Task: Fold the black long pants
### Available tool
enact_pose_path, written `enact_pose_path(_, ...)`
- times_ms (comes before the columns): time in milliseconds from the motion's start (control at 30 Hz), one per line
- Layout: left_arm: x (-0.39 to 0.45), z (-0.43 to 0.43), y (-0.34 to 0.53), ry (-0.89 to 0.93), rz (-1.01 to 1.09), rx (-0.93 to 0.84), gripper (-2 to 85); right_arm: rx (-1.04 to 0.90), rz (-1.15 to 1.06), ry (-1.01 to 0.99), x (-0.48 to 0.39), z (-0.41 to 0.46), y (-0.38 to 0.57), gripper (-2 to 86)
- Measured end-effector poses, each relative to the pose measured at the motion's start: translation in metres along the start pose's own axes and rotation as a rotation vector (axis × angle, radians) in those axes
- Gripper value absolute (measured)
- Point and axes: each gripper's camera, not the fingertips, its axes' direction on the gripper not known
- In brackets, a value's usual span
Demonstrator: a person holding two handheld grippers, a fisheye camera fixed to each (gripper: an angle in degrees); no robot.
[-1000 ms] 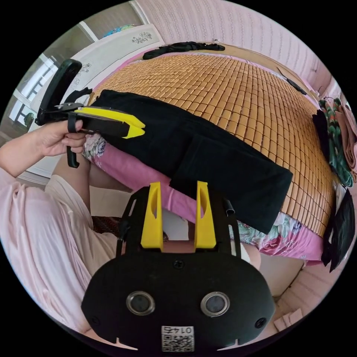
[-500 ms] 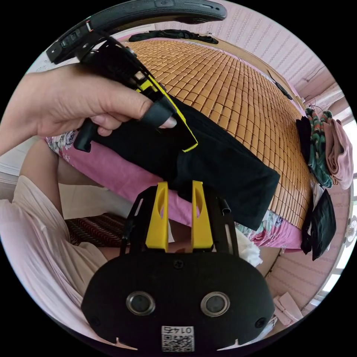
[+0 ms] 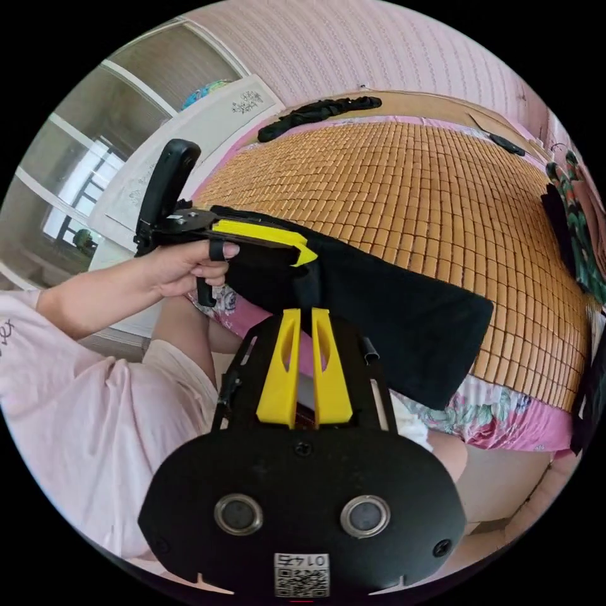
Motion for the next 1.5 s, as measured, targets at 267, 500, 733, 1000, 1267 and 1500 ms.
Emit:
enact_pose_path(267, -0.103, -0.199, 0.111, -0.616, -0.265, 0.253, 4.6, 0.072, -0.372, -0.202, -0.173, 0.051, -0.175, 4.8)
enact_pose_path(500, -0.152, -0.197, 0.205, -0.656, -0.542, 0.147, 6.7, -0.068, -0.269, -0.073, -0.145, 0.079, -0.164, 5.9)
enact_pose_path(733, -0.135, -0.122, 0.231, -0.534, -0.51, 0.134, 6.8, -0.028, 0.283, 0.082, -0.004, 0.032, -0.074, 10.7)
enact_pose_path(1000, -0.106, -0.056, 0.228, -0.604, -0.39, 0.06, 6.7, -0.118, 0.544, -0.323, 0.033, 0.064, -0.069, 9.2)
enact_pose_path(1267, -0.086, -0.06, 0.237, -0.559, -0.362, 0.119, 7.5, -0.019, 0.474, -0.468, 0.025, 0.018, -0.102, 3.0)
enact_pose_path(1500, 0.01, -0.062, 0.234, -0.589, 0.027, 0.186, 8.0, 0.049, 0.472, 0.011, 0.038, -0.067, -0.099, 2.2)
